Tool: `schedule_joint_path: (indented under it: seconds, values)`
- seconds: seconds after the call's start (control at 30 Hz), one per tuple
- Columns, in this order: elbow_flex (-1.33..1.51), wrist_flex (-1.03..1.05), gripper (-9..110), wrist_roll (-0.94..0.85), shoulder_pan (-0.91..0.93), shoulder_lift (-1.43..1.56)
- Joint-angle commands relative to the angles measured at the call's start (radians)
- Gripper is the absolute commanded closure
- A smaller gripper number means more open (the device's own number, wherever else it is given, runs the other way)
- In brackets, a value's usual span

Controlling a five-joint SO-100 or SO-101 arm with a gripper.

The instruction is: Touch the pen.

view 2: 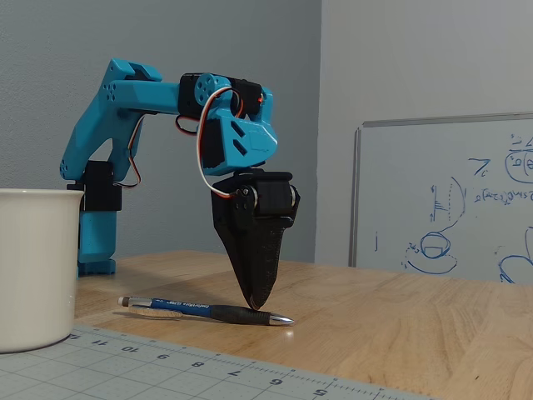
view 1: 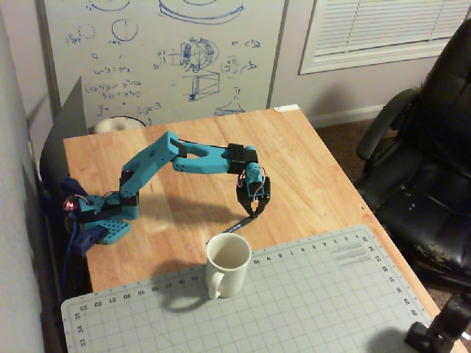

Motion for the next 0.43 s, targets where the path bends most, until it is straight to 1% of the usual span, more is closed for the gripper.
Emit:
schedule_joint_path:
  seconds: [0.0, 0.4]
  values:
    - [-0.067, -0.011, 101, -0.009, 0.005, 0.069]
    - [-0.067, -0.008, 101, -0.009, 0.003, 0.074]
